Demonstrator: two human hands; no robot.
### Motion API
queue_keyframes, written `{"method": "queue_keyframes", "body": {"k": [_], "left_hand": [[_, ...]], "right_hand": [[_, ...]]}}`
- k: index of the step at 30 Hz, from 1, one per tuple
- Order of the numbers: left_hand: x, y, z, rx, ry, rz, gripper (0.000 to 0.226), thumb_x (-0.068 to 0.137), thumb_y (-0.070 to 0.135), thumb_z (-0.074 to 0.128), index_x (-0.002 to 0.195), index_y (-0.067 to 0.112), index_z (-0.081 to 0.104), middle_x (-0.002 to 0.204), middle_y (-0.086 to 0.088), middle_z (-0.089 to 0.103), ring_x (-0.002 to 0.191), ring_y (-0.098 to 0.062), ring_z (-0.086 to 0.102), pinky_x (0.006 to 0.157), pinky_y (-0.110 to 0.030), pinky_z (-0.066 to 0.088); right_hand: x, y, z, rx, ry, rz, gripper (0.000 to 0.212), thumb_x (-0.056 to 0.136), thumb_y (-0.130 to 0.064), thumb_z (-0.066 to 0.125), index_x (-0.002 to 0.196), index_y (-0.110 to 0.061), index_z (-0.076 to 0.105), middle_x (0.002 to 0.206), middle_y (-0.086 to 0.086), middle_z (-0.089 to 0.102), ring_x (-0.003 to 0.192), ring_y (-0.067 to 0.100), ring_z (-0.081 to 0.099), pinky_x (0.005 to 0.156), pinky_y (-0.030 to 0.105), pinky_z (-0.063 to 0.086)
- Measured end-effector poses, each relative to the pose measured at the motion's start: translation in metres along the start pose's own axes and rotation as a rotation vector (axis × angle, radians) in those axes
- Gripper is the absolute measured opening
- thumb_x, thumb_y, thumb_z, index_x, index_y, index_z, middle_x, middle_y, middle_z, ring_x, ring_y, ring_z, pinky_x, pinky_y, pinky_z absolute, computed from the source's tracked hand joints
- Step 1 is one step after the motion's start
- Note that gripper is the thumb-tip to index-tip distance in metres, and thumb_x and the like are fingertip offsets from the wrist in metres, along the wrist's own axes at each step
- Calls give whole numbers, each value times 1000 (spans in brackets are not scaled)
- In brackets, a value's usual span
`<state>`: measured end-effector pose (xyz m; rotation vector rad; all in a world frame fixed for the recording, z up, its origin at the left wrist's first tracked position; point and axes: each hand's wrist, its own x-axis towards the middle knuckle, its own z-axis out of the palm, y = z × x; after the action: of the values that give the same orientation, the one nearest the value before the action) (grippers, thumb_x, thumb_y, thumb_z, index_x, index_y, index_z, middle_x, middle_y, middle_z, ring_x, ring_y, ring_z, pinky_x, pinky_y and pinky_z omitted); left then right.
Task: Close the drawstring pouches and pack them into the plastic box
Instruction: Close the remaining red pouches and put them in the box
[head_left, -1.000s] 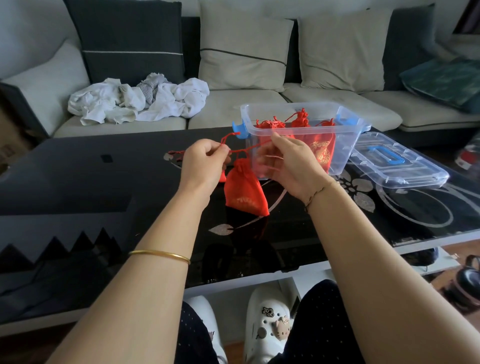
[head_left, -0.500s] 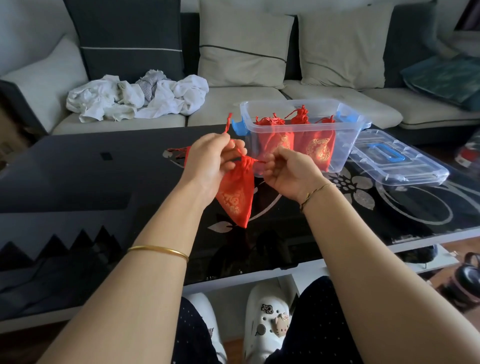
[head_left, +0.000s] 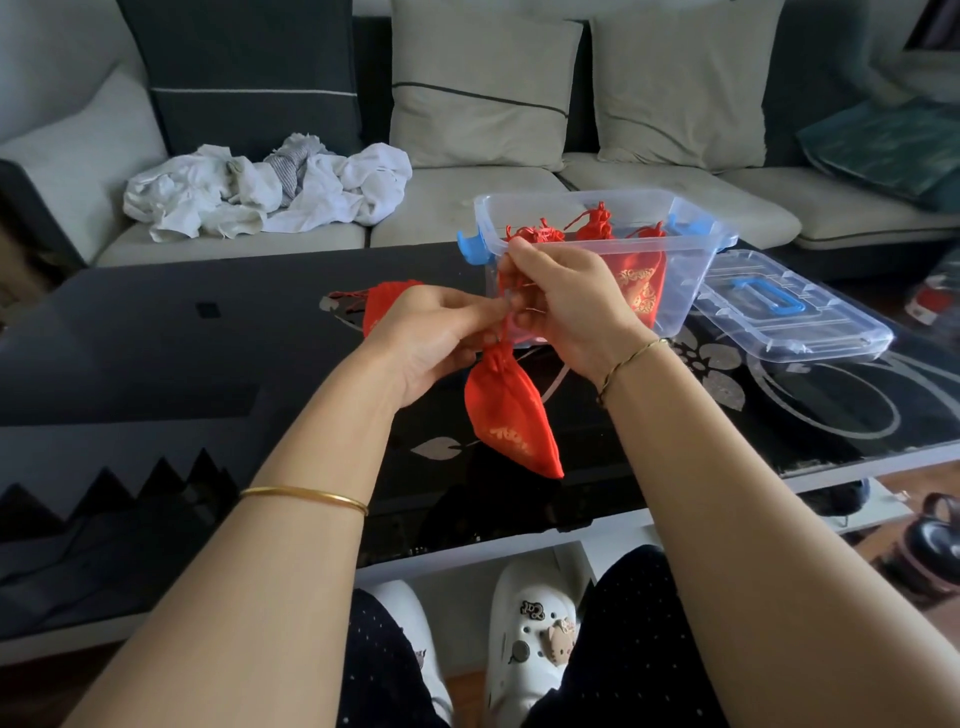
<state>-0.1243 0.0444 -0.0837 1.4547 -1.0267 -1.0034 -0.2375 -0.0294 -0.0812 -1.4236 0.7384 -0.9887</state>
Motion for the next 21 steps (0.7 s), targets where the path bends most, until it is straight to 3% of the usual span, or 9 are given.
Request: {"method": "queue_keyframes", "body": {"k": [3, 5, 8, 13, 17, 21], "left_hand": [[1, -1, 1, 20, 16, 10, 15, 85, 19, 67, 70, 16, 68, 58, 7, 65, 62, -8, 56, 65, -25, 44], [2, -2, 1, -5, 32, 2, 18, 87, 16, 65, 69, 15, 67, 57, 6, 63, 58, -8, 55, 61, -24, 43], [5, -3, 1, -39, 53, -9, 17, 90, 13, 60, 74, 14, 64, 62, 2, 62, 58, -8, 55, 57, -21, 42], [8, -6, -2, -8, 150, -2, 12, 90, 13, 59, 79, 18, 62, 64, 4, 62, 60, -9, 55, 57, -23, 40], [11, -9, -2, 9, 206, -12, 13, 90, 13, 59, 79, 18, 61, 67, 0, 60, 60, -11, 52, 53, -23, 38], [14, -12, -1, 21, 238, 5, 14, 91, 13, 59, 78, 16, 60, 65, -3, 56, 59, -13, 49, 53, -25, 38]], "right_hand": [[-2, -1, 0, -88, -1, 65, 35, 96, -34, 47, 79, -11, 67, 66, 1, 61, 57, 16, 45, 61, 34, 36], [-4, 0, -1, -151, -14, 189, 42, 98, -42, 39, 92, -11, 67, 73, 2, 65, 56, 14, 48, 57, 29, 40], [-5, 2, -2, -130, -56, 281, 40, 100, -34, 36, 108, -4, 61, 80, 9, 63, 50, 14, 50, 51, 25, 39], [-7, 0, -4, -220, -106, 105, 8, 90, -4, 53, 95, -4, 58, 70, 8, 60, 57, 16, 56, 55, 26, 48], [-9, 4, -4, -509, -138, -121, 14, 77, -9, 73, 88, -6, 63, 70, 0, 61, 63, 10, 57, 61, 24, 50], [-8, 7, -2, -617, -120, -247, 16, 76, -12, 75, 88, -5, 67, 79, 3, 66, 69, 9, 59, 67, 23, 53]]}}
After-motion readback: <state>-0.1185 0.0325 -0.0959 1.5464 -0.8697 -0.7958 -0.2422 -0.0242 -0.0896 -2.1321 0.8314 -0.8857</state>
